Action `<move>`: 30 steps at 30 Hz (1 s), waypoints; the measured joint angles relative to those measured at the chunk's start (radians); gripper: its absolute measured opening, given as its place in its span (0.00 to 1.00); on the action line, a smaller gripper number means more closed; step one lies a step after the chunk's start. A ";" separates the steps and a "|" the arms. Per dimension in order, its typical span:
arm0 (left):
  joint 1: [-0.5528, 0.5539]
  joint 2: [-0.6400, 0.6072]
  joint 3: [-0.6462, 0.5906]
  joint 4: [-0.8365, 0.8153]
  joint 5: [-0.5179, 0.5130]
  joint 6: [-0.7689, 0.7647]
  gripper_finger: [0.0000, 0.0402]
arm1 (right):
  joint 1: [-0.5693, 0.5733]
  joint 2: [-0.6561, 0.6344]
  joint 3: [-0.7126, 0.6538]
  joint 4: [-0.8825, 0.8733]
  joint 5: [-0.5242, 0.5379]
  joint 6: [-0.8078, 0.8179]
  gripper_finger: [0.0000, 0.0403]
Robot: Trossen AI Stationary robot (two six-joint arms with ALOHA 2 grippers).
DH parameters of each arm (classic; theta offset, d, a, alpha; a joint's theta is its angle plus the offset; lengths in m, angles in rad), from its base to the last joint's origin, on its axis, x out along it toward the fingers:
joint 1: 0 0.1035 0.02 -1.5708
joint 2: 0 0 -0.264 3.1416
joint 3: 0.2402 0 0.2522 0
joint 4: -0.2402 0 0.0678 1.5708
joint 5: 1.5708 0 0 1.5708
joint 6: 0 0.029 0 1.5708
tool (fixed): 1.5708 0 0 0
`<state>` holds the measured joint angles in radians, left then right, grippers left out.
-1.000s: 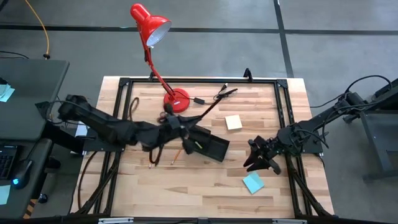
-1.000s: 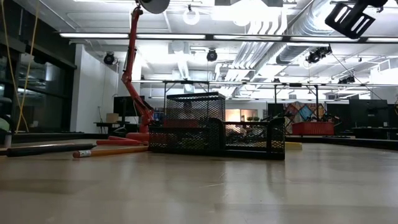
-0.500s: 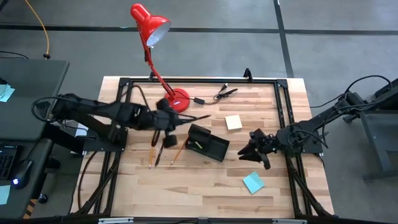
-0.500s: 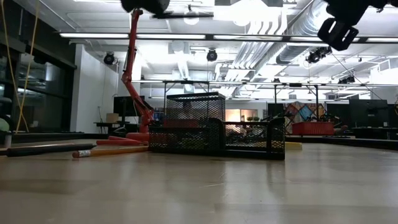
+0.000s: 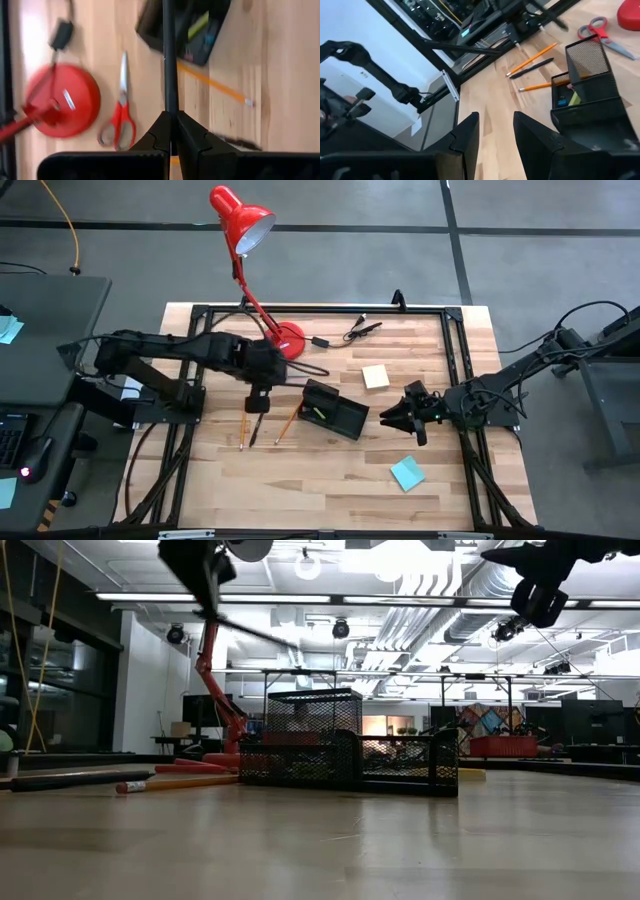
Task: Pick and place office supplies into organizer
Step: Put the right black pen into the black desk organizer
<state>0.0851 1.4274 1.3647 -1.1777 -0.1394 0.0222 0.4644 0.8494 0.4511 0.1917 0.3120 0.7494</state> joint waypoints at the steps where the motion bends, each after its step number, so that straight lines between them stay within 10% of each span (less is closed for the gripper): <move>1: 0.000 0.013 0.000 -0.004 0.000 -0.005 0.00 | 0.000 0.000 0.000 -0.002 0.001 0.007 0.29; 30: 0.000 0.335 0.195 -0.080 -0.116 0.269 0.01 | 0.000 0.002 0.000 -0.040 0.073 0.063 0.29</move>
<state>0.0849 1.7626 1.5599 -1.2573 -0.2550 0.2916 0.4647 0.8509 0.4511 0.1513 0.3849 0.8126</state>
